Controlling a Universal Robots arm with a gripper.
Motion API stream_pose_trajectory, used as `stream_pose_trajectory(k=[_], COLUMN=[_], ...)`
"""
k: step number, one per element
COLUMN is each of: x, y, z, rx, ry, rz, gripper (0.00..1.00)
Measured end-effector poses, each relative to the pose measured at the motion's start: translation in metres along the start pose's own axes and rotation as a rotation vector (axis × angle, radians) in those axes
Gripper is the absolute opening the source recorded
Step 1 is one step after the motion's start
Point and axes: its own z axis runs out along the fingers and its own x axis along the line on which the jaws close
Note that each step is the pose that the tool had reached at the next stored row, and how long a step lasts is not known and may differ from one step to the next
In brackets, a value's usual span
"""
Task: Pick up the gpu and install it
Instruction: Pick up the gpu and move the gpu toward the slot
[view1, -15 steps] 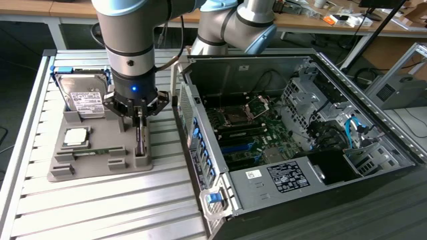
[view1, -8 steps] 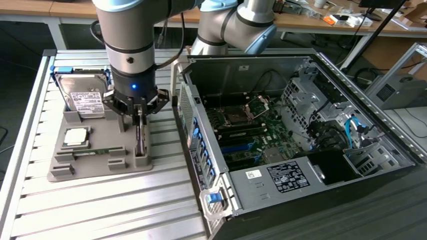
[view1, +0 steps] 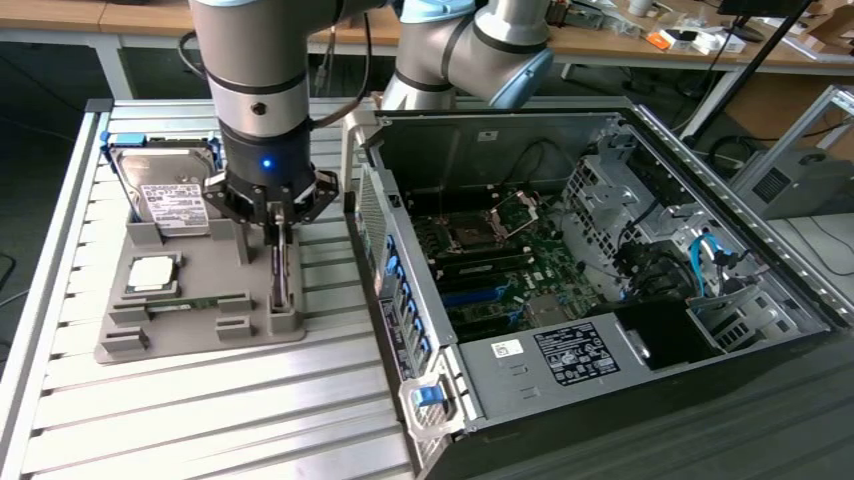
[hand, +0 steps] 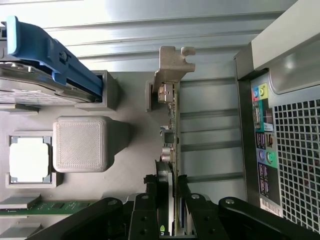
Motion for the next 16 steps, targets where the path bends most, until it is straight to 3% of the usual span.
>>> stream_pose_trajectory(k=[16], x=[0.0], y=[0.0012], z=[-0.0158], rx=[0.0001], ry=[0.0001], rz=[0.0], gripper=[0.27])
